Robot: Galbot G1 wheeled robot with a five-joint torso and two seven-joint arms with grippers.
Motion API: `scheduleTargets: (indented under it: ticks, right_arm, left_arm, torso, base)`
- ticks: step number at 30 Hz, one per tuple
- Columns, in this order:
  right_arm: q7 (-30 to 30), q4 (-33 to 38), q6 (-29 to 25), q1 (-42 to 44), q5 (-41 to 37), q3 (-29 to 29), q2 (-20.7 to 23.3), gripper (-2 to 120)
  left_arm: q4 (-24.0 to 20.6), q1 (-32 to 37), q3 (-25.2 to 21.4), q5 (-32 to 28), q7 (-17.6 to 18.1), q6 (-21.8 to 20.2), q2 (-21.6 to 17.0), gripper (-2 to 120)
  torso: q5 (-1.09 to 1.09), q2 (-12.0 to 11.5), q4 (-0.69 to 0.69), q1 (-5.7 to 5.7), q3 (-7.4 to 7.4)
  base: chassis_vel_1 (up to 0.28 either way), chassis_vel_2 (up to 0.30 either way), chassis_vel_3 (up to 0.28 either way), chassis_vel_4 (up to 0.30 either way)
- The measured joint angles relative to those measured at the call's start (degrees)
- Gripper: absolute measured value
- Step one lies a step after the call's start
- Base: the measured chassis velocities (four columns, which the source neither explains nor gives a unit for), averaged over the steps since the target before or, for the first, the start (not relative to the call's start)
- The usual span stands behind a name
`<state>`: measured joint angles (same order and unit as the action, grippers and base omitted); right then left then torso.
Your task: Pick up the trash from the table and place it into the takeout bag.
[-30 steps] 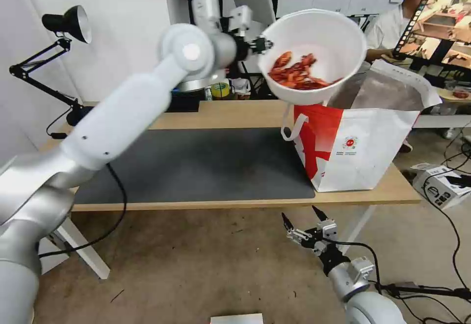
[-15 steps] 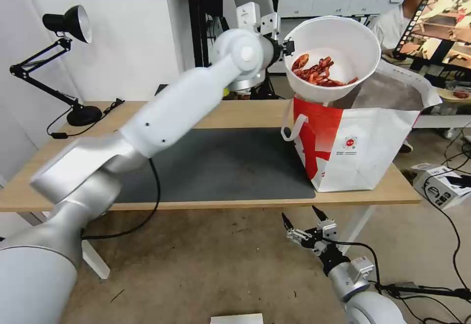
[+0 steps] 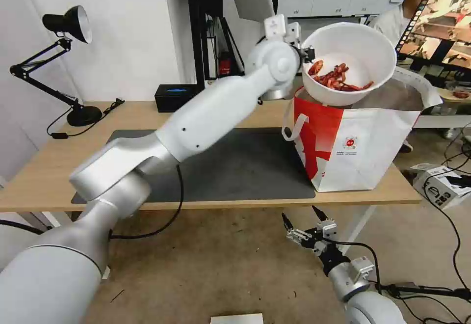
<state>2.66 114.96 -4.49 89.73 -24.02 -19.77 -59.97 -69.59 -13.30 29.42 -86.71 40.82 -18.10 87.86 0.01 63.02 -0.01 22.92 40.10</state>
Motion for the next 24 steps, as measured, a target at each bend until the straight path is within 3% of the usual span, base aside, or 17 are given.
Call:
scheduleTargets:
  ticks: [9, 17, 24]
  right_arm:
    - [0.0, 0.0, 0.0, 0.0, 0.0, 0.0, 0.0, 100]
    - [0.0, 0.0, 0.0, 0.0, 0.0, 0.0, 0.0, 100]
    - [0.0, 0.0, 0.0, 0.0, 0.0, 0.0, 0.0, 100]
  left_arm:
    - [0.3, 1.4, 3.1, 8.3, 1.2, 2.0, 0.6, 0]
    - [-1.4, 1.7, 5.2, 10.6, 1.3, 2.1, 0.0, 0]
    - [-4.7, 2.0, 7.7, 11.6, -2.6, 1.8, -2.4, 0]
  torso:
    - [-0.01, 0.0, 0.01, -0.01, 0.0]
    - [-0.01, 0.0, 0.0, -0.01, 0.0]
    - [-0.01, 0.0, 0.01, -0.01, 0.0]
  base:
    - [0.0, 0.0, 0.0, 0.0]
    - [0.0, 0.0, 0.0, 0.0]
    - [0.0, 0.0, 0.0, 0.0]
